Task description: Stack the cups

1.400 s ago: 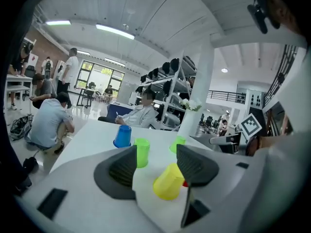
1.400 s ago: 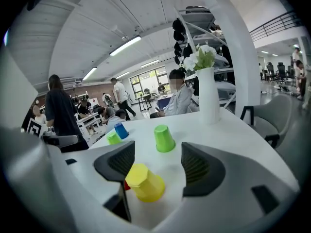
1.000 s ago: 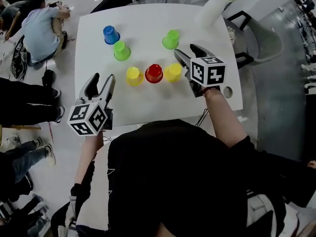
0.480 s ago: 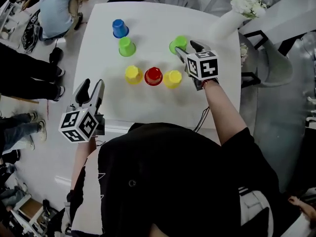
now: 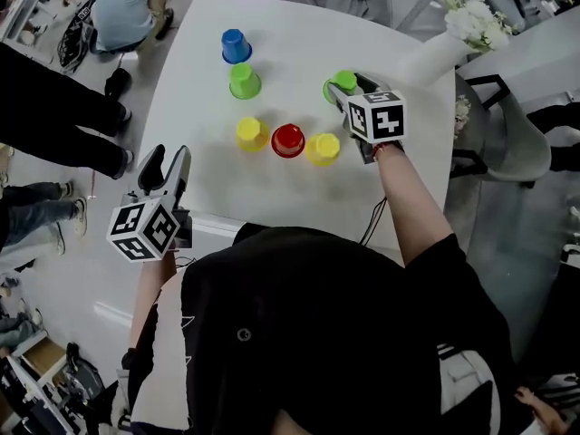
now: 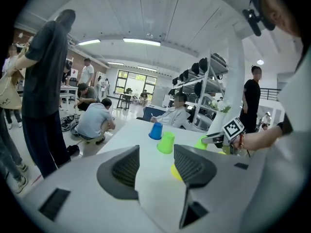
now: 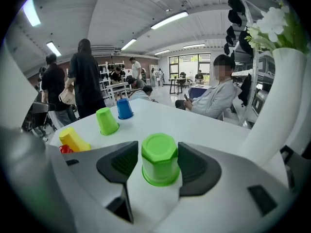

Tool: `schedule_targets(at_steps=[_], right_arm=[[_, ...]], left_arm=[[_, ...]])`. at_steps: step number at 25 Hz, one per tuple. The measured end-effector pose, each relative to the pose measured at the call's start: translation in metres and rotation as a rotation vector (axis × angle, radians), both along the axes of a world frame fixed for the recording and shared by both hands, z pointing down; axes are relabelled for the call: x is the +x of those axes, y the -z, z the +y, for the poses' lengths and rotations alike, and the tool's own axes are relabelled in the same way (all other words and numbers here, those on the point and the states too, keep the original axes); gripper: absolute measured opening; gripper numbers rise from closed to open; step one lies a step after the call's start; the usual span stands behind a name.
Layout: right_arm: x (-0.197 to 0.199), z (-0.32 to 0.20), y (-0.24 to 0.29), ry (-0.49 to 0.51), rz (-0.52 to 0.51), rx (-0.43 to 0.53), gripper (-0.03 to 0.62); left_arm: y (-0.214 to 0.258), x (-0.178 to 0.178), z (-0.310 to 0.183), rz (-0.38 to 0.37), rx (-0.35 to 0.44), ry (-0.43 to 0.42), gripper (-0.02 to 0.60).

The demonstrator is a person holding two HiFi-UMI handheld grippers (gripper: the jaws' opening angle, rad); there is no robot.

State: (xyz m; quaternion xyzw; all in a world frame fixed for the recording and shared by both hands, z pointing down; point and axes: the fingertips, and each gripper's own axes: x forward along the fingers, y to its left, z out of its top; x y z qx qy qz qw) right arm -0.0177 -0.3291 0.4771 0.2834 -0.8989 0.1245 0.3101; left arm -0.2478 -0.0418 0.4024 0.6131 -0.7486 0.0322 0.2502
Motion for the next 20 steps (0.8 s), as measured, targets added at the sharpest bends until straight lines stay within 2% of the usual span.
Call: schedule_targets(at_steps=[3, 9, 15, 20], right_arm=[[0.003, -0.001, -0.002, -0.01, 0.01, 0.003, 0.233], [0.014, -0.003, 0.0, -0.039, 0.036, 0.001, 0.23], [0.031, 0.001, 0.018, -0.094, 0.021, 0.008, 0.229], [0.046, 0.014, 0.053, -0.15, -0.021, 0.03, 0.229]], left_arm=[[0.003, 0.001, -0.001, -0.005, 0.003, 0.003, 0.23], [0.009, 0.005, -0.012, -0.007, 0.02, -0.027, 0.229], [0.018, 0.01, -0.032, -0.01, 0.05, -0.086, 0.227], [0.023, 0.017, -0.057, 0.001, 0.073, -0.158, 0.225]])
